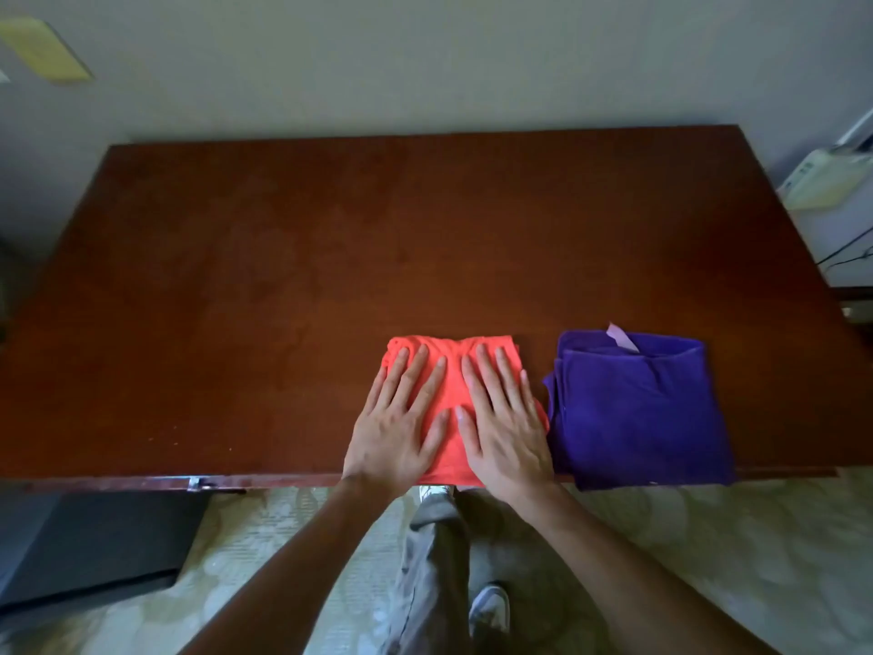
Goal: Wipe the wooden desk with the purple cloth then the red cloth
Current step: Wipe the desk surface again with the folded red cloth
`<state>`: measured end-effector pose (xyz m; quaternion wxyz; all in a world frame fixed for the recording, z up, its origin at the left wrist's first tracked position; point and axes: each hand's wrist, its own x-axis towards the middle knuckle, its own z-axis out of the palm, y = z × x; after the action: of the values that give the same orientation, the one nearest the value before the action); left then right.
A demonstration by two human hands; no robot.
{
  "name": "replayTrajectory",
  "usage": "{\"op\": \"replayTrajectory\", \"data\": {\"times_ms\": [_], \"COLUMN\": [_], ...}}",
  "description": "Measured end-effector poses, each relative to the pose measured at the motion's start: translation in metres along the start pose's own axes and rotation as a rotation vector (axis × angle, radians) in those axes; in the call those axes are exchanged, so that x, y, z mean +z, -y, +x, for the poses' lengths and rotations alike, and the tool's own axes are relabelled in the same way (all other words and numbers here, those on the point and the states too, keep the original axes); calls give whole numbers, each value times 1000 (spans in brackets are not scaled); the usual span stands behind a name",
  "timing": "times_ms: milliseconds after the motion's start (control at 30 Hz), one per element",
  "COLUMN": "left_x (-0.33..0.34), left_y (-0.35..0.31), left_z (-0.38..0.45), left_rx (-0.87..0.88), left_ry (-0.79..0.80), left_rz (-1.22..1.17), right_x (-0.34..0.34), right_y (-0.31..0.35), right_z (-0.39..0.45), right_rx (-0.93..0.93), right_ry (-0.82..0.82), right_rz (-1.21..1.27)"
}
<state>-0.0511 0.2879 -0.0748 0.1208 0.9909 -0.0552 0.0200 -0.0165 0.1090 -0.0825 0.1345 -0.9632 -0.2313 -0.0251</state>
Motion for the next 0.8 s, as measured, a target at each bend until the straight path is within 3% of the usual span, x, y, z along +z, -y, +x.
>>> {"op": "replayTrajectory", "data": {"times_ms": [400,800], "left_x": [-3,-17], "left_y": [15,121], "left_z": [-12,159], "left_rx": [-26,-75], "left_ry": [21,-107], "left_rz": [-15,-35], "right_x": [-1,24], "right_y": [11,2], "right_z": [3,216], "right_rx": [-21,-105], "right_ry": [27,-32], "right_rz": [9,83]}}
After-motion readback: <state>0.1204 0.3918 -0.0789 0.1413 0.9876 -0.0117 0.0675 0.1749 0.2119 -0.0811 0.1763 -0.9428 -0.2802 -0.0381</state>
